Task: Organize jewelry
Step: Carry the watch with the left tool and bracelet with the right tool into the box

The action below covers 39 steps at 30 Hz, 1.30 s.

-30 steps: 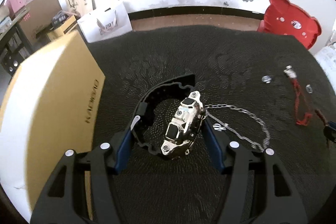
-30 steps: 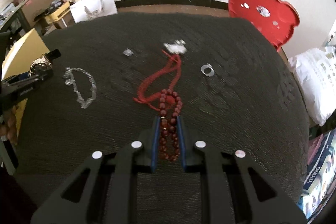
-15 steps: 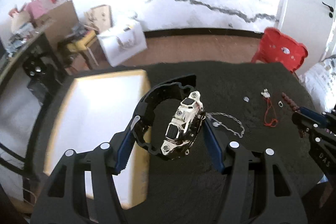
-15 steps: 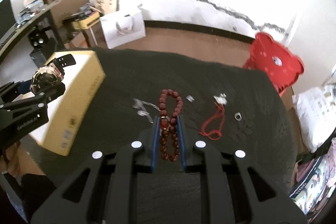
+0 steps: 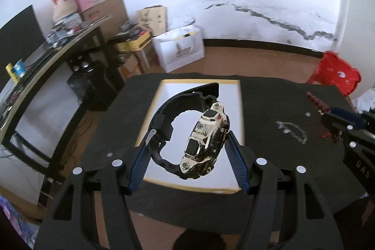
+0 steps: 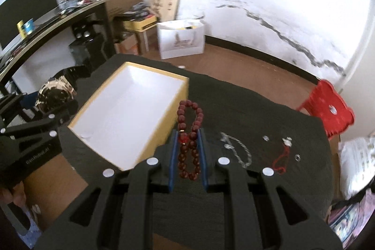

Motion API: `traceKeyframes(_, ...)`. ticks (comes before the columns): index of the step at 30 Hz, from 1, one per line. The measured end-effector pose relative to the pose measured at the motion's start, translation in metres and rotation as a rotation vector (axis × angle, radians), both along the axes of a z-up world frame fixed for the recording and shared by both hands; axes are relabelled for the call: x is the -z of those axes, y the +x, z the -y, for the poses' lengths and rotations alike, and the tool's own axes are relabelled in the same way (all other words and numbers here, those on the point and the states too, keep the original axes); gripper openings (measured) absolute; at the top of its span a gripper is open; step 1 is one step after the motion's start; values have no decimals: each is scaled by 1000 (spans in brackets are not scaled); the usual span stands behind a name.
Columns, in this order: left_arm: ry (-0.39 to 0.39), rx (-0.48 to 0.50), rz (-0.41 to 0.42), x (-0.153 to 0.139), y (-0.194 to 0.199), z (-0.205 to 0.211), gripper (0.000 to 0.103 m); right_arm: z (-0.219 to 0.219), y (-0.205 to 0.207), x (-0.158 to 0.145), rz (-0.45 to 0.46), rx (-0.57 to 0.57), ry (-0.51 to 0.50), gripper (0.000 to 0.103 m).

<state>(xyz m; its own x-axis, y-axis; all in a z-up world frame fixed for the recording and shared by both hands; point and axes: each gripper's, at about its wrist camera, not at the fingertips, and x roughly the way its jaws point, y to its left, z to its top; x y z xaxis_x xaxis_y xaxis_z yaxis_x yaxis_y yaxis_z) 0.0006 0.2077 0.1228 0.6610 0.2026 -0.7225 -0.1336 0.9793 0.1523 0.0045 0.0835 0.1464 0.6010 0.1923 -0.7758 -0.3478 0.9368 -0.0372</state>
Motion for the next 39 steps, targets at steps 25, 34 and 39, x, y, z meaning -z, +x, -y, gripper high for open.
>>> traceKeyframes(25, -96, -70, -97, 62, 52, -92, 61, -128, 69, 52, -96, -101, -63, 17)
traceKeyframes(34, -116, -68, -160, 109, 91, -90, 61, -137, 113, 91, -147, -89, -76, 17)
traceKeyframes(39, -126, -74, -195, 132, 108, -92, 61, -142, 134, 111, -174, -95, -79, 17)
